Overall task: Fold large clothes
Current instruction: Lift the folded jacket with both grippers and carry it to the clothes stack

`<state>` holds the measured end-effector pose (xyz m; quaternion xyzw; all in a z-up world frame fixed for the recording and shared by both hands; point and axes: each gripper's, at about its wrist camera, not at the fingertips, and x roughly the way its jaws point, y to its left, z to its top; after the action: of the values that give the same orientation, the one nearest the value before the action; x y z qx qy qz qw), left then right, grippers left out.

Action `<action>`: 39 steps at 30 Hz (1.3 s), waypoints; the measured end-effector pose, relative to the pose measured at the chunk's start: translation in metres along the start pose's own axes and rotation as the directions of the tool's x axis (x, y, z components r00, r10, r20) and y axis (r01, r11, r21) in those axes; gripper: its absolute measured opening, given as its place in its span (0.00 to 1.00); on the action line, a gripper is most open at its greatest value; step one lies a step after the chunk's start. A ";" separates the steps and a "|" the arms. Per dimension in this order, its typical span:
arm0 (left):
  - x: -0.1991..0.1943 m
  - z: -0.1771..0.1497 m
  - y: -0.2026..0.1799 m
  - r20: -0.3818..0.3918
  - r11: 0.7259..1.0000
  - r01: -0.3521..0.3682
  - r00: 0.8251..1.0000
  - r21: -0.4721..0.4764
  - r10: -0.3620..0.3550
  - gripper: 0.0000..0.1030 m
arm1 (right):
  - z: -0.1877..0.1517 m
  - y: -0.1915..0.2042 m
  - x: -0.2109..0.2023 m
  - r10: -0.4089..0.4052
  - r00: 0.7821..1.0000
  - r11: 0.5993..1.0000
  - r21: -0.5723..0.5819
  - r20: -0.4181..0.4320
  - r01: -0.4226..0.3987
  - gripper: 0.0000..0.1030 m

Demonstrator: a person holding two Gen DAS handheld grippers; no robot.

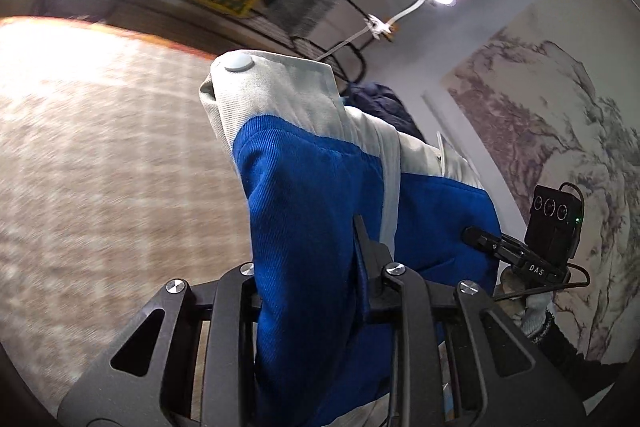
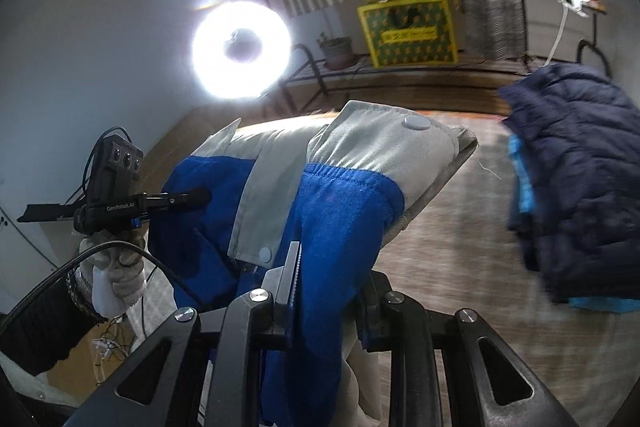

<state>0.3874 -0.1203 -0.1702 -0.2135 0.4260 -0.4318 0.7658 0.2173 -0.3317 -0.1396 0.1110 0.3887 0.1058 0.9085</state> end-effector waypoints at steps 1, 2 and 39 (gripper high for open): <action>0.005 0.003 -0.008 -0.002 1.000 0.009 1.000 0.010 -0.009 0.24 | 0.001 -0.007 -0.010 -0.009 1.000 1.000 0.008 0.010 0.009 0.21; 0.012 0.007 -0.016 -0.003 1.000 0.019 1.000 0.021 -0.019 0.24 | 0.002 -0.011 -0.017 -0.014 1.000 1.000 0.016 0.017 0.014 0.21; 0.356 0.137 -0.140 -0.102 0.982 -0.087 0.989 0.167 0.105 0.27 | 0.118 -0.324 -0.068 -0.502 0.864 0.846 0.227 0.037 0.482 0.24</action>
<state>0.5291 -0.5009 -0.1652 -0.1055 0.4407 -0.4388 0.7759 0.2921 -0.6738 -0.1062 0.1077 0.3696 -0.1775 0.9057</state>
